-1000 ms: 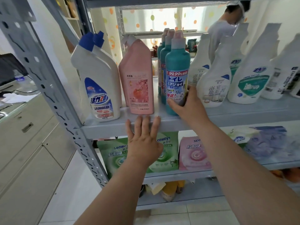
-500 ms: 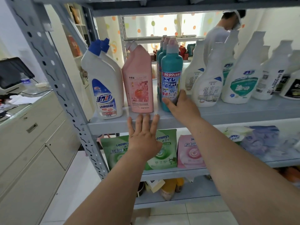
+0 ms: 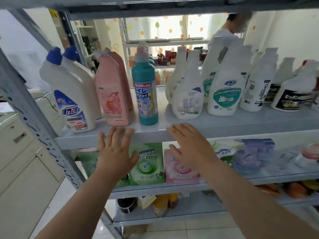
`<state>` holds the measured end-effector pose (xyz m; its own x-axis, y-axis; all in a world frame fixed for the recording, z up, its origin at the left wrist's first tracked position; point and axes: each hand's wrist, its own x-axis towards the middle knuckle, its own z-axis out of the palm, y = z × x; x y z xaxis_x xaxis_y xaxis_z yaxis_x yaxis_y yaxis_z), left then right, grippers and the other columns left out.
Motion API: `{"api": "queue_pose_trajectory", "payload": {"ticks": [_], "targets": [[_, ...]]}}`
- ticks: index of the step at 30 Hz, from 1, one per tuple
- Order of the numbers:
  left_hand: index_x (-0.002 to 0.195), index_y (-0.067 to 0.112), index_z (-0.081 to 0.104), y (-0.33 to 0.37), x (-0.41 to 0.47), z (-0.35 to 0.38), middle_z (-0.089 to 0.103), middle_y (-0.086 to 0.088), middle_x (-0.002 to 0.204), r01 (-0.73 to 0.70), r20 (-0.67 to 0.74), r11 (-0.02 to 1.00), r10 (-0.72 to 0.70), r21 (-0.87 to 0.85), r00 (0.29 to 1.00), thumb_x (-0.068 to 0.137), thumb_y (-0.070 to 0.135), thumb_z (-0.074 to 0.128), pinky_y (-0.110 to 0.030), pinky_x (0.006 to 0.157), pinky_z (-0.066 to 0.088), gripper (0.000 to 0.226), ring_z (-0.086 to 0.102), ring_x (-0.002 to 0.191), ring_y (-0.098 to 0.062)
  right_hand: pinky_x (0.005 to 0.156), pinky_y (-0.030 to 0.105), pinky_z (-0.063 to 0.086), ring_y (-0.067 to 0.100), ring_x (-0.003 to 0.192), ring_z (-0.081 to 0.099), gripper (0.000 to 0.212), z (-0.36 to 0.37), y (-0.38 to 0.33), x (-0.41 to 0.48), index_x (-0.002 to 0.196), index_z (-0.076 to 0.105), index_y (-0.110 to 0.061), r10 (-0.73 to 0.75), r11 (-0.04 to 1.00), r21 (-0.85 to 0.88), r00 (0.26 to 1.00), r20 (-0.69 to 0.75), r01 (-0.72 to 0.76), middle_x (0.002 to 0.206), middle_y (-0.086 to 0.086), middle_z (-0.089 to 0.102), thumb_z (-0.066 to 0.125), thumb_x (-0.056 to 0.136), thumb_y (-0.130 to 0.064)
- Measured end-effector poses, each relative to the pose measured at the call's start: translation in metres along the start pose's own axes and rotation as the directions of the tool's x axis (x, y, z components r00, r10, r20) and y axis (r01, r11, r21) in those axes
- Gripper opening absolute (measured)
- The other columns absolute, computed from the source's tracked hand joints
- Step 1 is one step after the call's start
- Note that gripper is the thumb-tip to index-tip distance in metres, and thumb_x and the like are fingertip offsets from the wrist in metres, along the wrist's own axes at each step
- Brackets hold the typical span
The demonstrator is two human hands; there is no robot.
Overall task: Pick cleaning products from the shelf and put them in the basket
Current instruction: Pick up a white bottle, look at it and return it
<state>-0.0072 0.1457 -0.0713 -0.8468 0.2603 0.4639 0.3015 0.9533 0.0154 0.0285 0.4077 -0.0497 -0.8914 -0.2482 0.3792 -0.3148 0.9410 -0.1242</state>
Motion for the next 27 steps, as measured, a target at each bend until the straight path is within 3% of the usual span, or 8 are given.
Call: {"api": "queue_pose_trajectory", "payload": {"ticks": [2,7,10,13,17,19,23,27], "targets": [[0.150,0.010,0.047,0.019,-0.001,-0.004,0.049,-0.020,0.147,0.032,0.003,0.999,-0.032,-0.021,0.999,0.083,0.049,0.049,-0.060,0.124,0.016,0.078,0.038,0.142,-0.042,0.124,0.039,0.022,0.025,0.144,0.041,0.055,-0.009,0.023,-0.014,0.152,0.047,-0.018,0.009,1.000,-0.015,1.000,-0.019,-0.009,0.156,0.005,0.048,0.053,0.101,-0.038],[0.133,0.011,0.060,0.105,-0.002,-0.008,0.060,-0.011,0.128,-0.241,-0.153,0.929,0.204,-0.281,0.967,0.085,0.037,0.052,-0.042,0.104,0.045,0.055,0.052,0.120,-0.029,0.103,0.047,0.041,0.030,0.116,0.060,0.044,-0.025,0.091,-0.031,0.129,0.068,-0.016,0.087,0.995,-0.025,0.984,-0.155,-0.092,0.123,0.005,0.067,0.060,0.091,-0.037],[0.147,0.025,0.040,0.148,0.025,-0.013,0.041,0.000,0.141,-0.094,-0.116,0.834,0.036,-0.543,0.993,0.085,0.036,0.059,-0.029,0.103,0.038,0.066,0.043,0.126,-0.014,0.101,0.048,0.044,0.032,0.111,0.061,0.040,-0.026,0.123,-0.034,0.123,0.070,-0.017,0.096,0.994,-0.024,0.974,-0.207,-0.103,0.117,0.006,0.066,0.072,0.086,-0.032],[0.155,0.022,0.025,0.173,0.071,-0.013,0.032,0.000,0.149,0.137,-0.030,0.689,-0.224,-0.712,0.974,0.082,0.022,0.075,-0.034,0.111,0.040,0.088,0.040,0.135,-0.014,0.102,0.050,0.040,0.035,0.114,0.059,0.053,-0.018,0.130,-0.038,0.126,0.067,-0.015,0.053,0.996,-0.052,0.972,-0.231,-0.066,0.121,0.010,0.063,0.075,0.079,-0.038],[0.156,0.020,0.022,0.188,0.119,-0.012,0.052,0.009,0.129,0.287,0.112,0.464,-0.368,-0.838,0.923,0.078,0.019,0.085,-0.033,0.101,0.052,0.100,0.060,0.108,-0.002,0.106,0.049,0.032,0.034,0.118,0.053,0.062,-0.010,0.133,-0.039,0.131,0.062,-0.018,0.052,0.996,-0.059,0.974,-0.220,-0.067,0.128,0.010,0.058,0.074,0.078,-0.047],[0.142,0.030,0.033,0.186,0.128,-0.008,0.056,0.022,0.110,0.307,0.136,0.452,-0.372,-0.837,0.918,0.078,0.025,0.087,-0.020,0.084,0.051,0.084,0.062,0.090,0.011,0.107,0.048,0.031,0.034,0.119,0.053,0.064,-0.009,0.136,-0.039,0.132,0.061,-0.019,0.054,0.996,-0.054,0.976,-0.212,-0.067,0.129,0.010,0.058,0.076,0.078,-0.048],[0.113,0.036,0.048,0.177,0.130,-0.005,0.064,0.008,0.113,0.375,0.179,0.417,-0.437,-0.828,0.881,0.080,0.029,0.086,-0.034,0.083,0.051,0.051,0.063,0.104,-0.019,0.107,0.044,0.026,0.034,0.118,0.053,0.064,-0.011,0.136,-0.040,0.133,0.061,-0.018,0.040,0.999,-0.019,0.979,-0.201,-0.045,0.128,0.010,0.058,0.076,0.078,-0.048],[0.107,0.034,0.055,0.177,0.111,-0.018,0.068,0.007,0.111,0.340,0.185,0.365,-0.399,-0.867,0.898,0.083,0.022,0.085,-0.032,0.077,0.056,0.040,0.066,0.102,-0.019,0.114,0.038,0.022,0.026,0.129,0.045,0.056,-0.026,0.132,-0.035,0.138,0.055,-0.024,0.092,0.990,0.110,0.992,-0.080,-0.083,0.135,0.002,0.052,0.065,0.089,-0.050]]}}
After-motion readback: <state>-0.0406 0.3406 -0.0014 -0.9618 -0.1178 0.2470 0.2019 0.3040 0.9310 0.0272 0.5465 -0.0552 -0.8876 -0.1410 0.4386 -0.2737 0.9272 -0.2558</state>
